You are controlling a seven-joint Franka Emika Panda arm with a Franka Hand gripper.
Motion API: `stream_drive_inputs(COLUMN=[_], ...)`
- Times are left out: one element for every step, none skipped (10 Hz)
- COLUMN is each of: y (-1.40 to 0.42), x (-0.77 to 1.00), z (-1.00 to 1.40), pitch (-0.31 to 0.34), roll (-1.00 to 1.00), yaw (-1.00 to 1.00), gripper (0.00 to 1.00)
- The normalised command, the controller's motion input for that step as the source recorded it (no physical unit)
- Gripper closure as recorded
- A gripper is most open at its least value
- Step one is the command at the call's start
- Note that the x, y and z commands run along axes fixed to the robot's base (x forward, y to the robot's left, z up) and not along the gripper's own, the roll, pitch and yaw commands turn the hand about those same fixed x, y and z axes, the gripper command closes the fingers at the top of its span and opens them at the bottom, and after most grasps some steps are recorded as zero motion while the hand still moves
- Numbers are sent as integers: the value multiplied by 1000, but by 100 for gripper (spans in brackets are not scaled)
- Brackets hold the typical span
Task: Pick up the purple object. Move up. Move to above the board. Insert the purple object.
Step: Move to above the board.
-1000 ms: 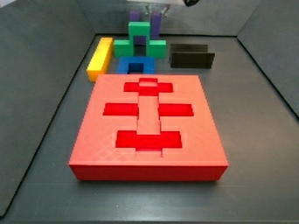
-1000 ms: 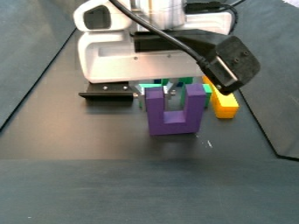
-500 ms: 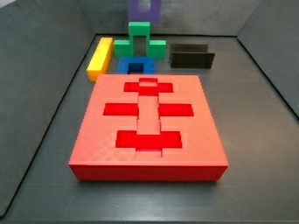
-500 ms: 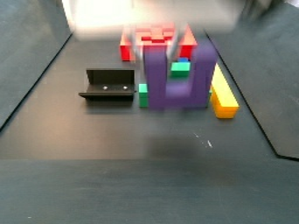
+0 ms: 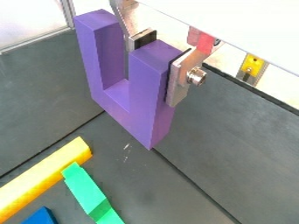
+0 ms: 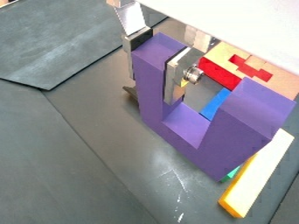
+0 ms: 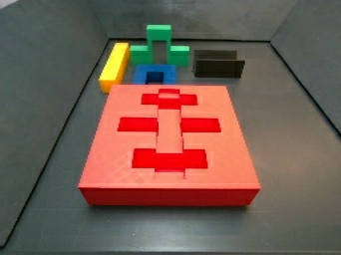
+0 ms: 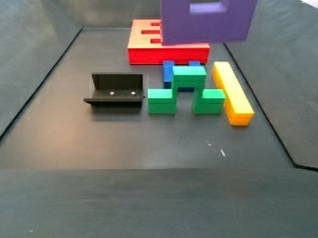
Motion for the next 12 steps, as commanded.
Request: stream_drive_inputs(y=[-1400, -1400, -1400, -1400, -1400, -1400, -1400, -1400, -1400, -1400, -1400, -1400], x=[-111, -116, -133, -135, -126, -126, -129, -131, -133, -129, -120, -101], z=[150, 142, 142, 142, 142, 139, 149, 153, 157, 167, 183, 201], pitch=[52, 57, -22, -21, -4, 7, 12, 7, 11, 16, 30, 54], roll=[-143, -143, -42, -45, -15, -18, -19, -4, -15, 9, 3, -7], yaw=[-149, -150, -53, -36, -16, -11, 1, 8, 4, 6, 9, 8], gripper=[100, 100, 100, 100, 100, 100, 100, 100, 100, 100, 100, 100])
